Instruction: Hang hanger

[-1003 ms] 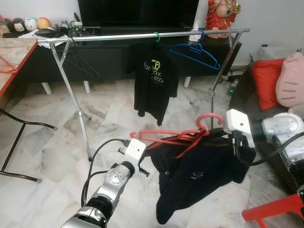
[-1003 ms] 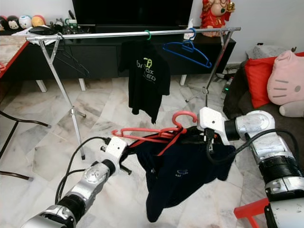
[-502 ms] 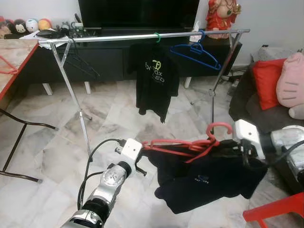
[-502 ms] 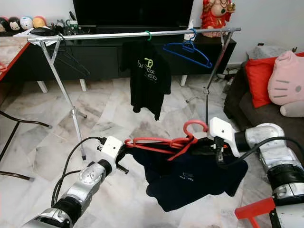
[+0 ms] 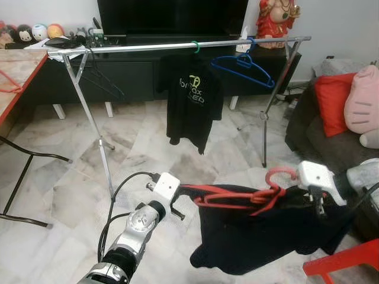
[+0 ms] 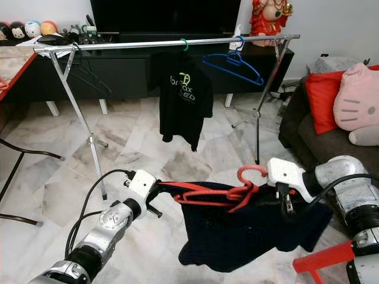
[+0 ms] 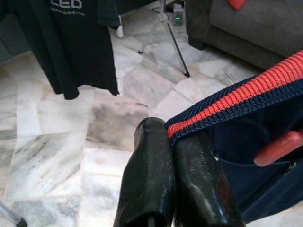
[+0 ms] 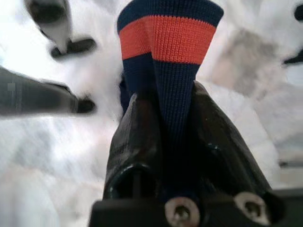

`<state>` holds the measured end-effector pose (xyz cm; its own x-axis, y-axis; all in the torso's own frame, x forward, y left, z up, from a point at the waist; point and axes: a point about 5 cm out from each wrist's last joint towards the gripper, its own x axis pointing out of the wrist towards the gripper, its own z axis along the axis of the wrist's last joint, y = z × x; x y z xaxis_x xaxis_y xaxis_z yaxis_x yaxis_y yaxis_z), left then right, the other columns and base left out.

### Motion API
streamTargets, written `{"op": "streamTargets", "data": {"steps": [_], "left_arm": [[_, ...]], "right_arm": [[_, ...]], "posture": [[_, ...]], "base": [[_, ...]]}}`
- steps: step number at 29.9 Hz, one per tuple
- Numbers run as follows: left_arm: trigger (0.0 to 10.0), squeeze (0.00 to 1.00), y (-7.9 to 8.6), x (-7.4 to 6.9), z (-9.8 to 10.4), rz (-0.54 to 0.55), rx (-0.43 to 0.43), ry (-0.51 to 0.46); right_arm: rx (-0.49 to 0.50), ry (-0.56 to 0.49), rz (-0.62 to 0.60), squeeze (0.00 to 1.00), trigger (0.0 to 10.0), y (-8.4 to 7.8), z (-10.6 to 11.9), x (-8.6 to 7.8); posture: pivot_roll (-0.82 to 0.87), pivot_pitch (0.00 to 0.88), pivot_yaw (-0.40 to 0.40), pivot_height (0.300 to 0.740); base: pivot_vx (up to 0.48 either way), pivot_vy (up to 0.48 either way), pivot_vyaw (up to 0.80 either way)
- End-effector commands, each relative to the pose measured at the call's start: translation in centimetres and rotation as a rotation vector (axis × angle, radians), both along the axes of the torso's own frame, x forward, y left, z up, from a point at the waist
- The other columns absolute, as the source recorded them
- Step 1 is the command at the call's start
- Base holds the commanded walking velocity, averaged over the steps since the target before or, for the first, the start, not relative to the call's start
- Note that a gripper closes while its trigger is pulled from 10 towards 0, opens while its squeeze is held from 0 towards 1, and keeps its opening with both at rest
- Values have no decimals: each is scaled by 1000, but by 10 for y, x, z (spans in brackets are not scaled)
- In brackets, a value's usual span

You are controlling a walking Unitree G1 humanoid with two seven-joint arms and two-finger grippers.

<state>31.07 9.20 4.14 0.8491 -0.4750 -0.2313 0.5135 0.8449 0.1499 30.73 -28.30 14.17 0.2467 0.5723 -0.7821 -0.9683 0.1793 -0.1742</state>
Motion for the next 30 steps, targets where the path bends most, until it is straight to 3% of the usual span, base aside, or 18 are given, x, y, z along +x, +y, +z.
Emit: {"op": "streamTargets", "data": {"steps": [1,11,16,18,21,25,30], "left_arm": [[0,0,26,-2,-9,93,39,39],[0,0,20,-7,-15,17,111,55],[0,0,17,-8,-16,-12,126,59],[0,0,15,-9,-17,-30,146,61],[0,0,13,-10,-18,-51,170,61],[0,0,9,-10,-18,-87,198,61],[0,0,7,-11,-19,-127,248,65]], "right_arm": [[-167,-36,-75,0,0,-29,12,-2],[-365,-222,-15,0,0,-14,10,15],[-339,-226,21,0,0,-5,6,16],[-280,-230,38,0,0,1,8,16],[-340,-261,42,0,0,-1,8,18],[-338,-282,43,0,0,3,6,21],[-469,-316,80,0,0,4,0,23]], "posture": [[-50,0,-41,740],[-48,0,-42,740],[-48,0,-42,740],[-51,0,-41,740],[-53,0,-40,740],[-49,0,-44,740],[-46,0,-42,740]], "base": [[0,0,0],[0,0,0],[0,0,0],[0,0,0],[0,0,0],[0,0,0],[0,0,0]]}}
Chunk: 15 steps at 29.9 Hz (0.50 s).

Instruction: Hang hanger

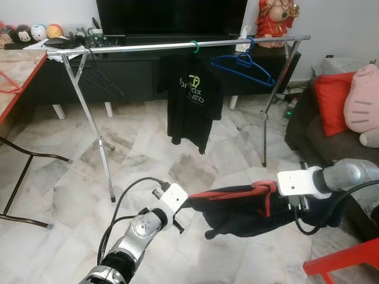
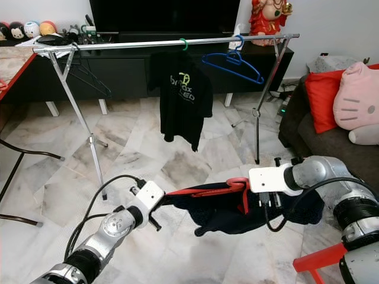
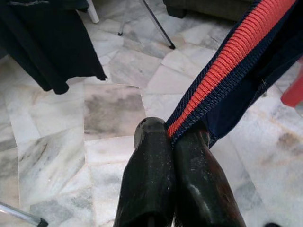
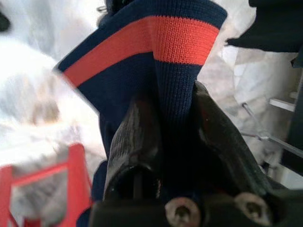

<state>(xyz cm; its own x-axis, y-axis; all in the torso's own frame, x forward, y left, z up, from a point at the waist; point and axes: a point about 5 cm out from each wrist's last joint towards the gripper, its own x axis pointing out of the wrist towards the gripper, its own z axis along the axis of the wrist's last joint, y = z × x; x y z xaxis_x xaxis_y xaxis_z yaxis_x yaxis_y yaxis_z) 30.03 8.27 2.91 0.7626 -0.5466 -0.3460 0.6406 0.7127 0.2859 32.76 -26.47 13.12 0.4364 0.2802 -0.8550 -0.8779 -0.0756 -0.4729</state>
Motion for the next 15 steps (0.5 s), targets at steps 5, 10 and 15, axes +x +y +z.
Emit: {"op": "streamTargets", "data": {"steps": [5,10,15], "left_arm": [[0,0,17,-1,-8,13,107,40],[0,0,15,3,-3,20,83,48],[0,0,8,12,14,55,-72,74]], "right_arm": [[-94,-84,-57,0,0,-10,4,7],[-113,-124,-64,0,0,-4,-2,10],[-101,-182,-112,0,0,12,-20,14]], "posture": [[-45,0,-43,740],[-41,0,-48,740],[-38,0,-48,740]], "base": [[0,0,0],[0,0,0],[0,0,0]]}}
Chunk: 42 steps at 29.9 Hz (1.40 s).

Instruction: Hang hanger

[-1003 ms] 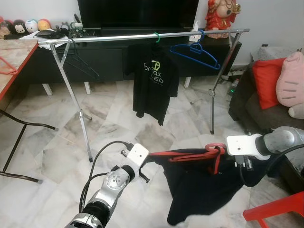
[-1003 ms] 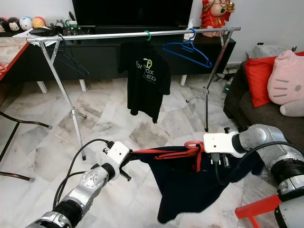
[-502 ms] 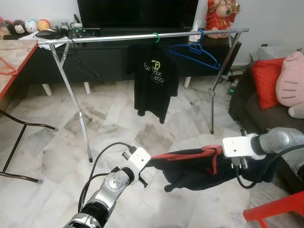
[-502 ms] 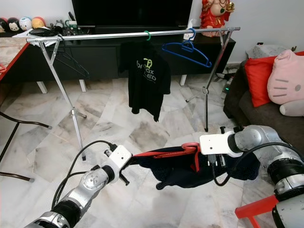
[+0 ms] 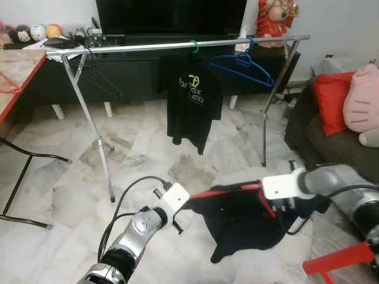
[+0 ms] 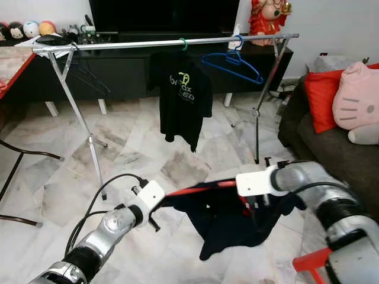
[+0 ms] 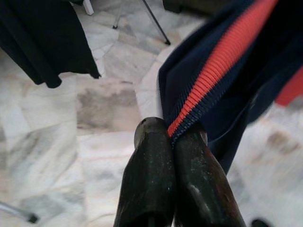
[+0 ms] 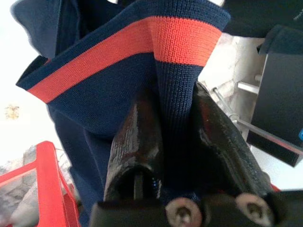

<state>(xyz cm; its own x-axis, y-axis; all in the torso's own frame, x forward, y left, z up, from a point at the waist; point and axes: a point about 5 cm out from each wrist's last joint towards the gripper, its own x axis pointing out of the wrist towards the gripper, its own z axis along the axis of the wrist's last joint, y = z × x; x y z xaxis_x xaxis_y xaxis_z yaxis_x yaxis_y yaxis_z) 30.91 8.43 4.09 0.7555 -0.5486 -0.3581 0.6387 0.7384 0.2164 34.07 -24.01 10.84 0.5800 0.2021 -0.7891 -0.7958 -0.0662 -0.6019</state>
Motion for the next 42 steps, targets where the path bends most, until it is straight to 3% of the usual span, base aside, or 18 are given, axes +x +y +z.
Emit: {"op": "streamTargets", "data": {"steps": [1,5,9,14,16,18,19,21,22,23,26,29,34,36,37,38,41,42], "left_arm": [[0,0,6,5,6,34,-44,21],[0,0,-1,13,27,24,-159,10],[0,0,-5,16,38,10,-208,4],[0,0,-17,15,58,-42,-326,12],[0,0,-22,12,64,-83,-350,22],[0,0,-23,10,66,-97,-351,28],[0,0,-25,5,64,-135,-318,40],[0,0,-25,3,63,-147,-308,48],[0,0,-26,2,63,-150,-308,53],[0,0,-26,1,62,-161,-297,68],[0,0,-28,-3,59,-180,-279,91],[0,0,-26,-8,47,-185,-174,114],[0,0,-26,-8,40,-154,-115,107],[0,0,-22,8,49,19,-165,40],[0,0,-22,8,49,19,-165,40],[0,0,-18,15,54,97,-178,4],[0,0,-17,19,67,107,-249,-32],[0,0,-19,15,65,41,-224,-10]], "right_arm": [[-27,-16,-63,0,0,-7,-3,0],[0,20,-76,0,0,16,-26,-4],[4,2,-87,0,0,26,-32,-3],[139,-30,-186,0,0,54,-41,2],[149,-72,-224,0,0,61,-44,4],[148,-96,-237,0,0,62,-44,6],[186,-144,-283,0,0,64,-42,9],[247,-139,-320,0,0,67,-42,10],[294,-137,-347,0,0,69,-42,10],[415,-119,-411,0,0,75,-42,11],[567,-100,-490,0,0,83,-40,13],[671,-97,-557,0,0,85,-36,16],[752,-40,-570,0,0,88,-35,16],[752,21,-526,0,0,89,-37,13],[752,21,-526,0,0,89,-37,13],[735,32,-508,0,0,88,-38,11],[740,25,-523,0,0,81,-38,11],[755,34,-528,0,0,75,-37,10]], "posture": [[-38,0,-48,740],[-29,0,-48,740],[-29,0,-47,740],[-27,0,-48,740],[-18,0,-49,740],[-18,0,-49,740],[-12,0,-48,740],[-12,0,-48,740],[-12,0,-48,740],[-12,0,-48,740],[-12,0,-48,740],[-5,0,-48,740],[-7,0,-47,740],[-13,0,-44,740],[-13,0,-44,740],[-13,0,-44,740],[-13,0,-44,740],[-10,0,-53,740]], "base": [[0,0,0],[0,0,0],[0,0,0],[0,0,0],[0,0,0],[0,0,0],[0,0,0],[0,0,0],[0,0,0],[0,0,0],[0,0,0],[0,0,0],[0,0,0],[0,0,0],[0,0,0],[0,0,0],[0,0,0],[0,0,0]]}}
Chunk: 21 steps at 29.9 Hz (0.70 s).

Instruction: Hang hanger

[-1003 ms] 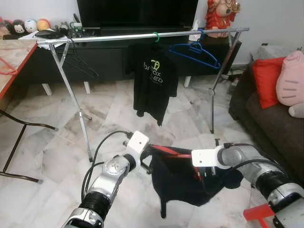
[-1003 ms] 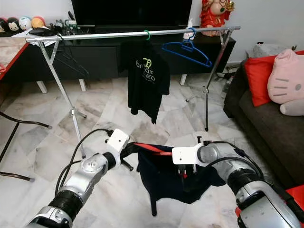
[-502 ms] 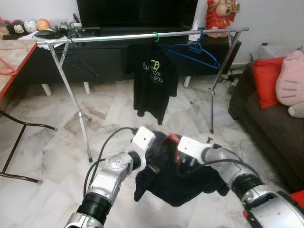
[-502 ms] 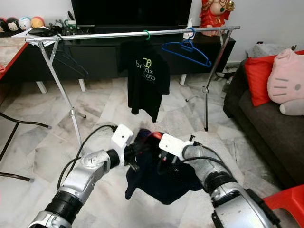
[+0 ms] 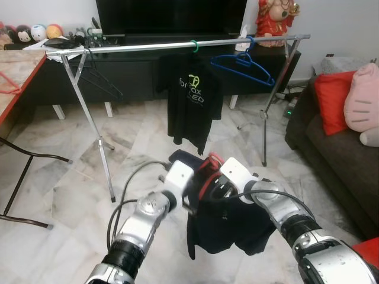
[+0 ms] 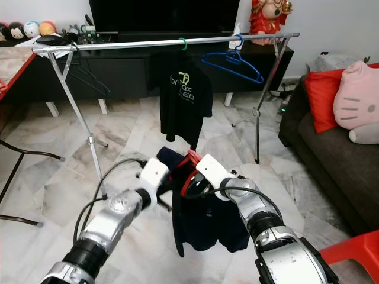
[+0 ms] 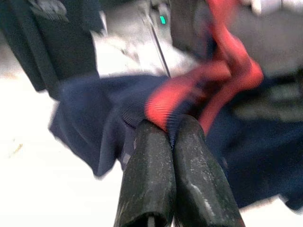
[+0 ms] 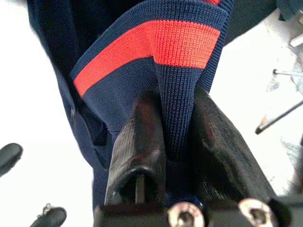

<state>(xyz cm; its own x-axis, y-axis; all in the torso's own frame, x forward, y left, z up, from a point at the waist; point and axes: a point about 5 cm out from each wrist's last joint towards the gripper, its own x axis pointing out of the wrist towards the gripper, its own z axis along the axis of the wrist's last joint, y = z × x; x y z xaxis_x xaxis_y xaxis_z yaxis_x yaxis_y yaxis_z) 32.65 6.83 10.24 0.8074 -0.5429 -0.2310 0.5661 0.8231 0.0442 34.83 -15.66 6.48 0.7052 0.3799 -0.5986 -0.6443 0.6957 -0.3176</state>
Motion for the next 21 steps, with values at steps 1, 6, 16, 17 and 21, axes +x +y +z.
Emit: {"op": "streamTargets", "data": {"steps": [1,6,16,17,21], "left_arm": [[0,0,-3,-2,3,-50,1,-10],[0,0,-12,-28,-21,-298,151,56],[4549,0,-28,-54,-31,-535,211,51],[10000,0,-29,-54,-30,-536,212,40],[10000,0,-31,-54,-23,-545,173,26]], "right_arm": [[25,-21,-12,0,0,-9,6,3],[48,-30,-26,0,0,-15,11,5],[118,-39,2,0,0,0,14,7],[129,-36,20,0,0,3,14,6],[140,-25,81,0,0,11,12,4]], "posture": [[-10,0,-53,740],[-10,0,-58,740],[8,0,-73,740],[12,0,-76,740],[23,0,-83,740]], "base": [[0,0,0],[0,0,0],[0,0,0],[0,0,0],[0,0,0]]}}
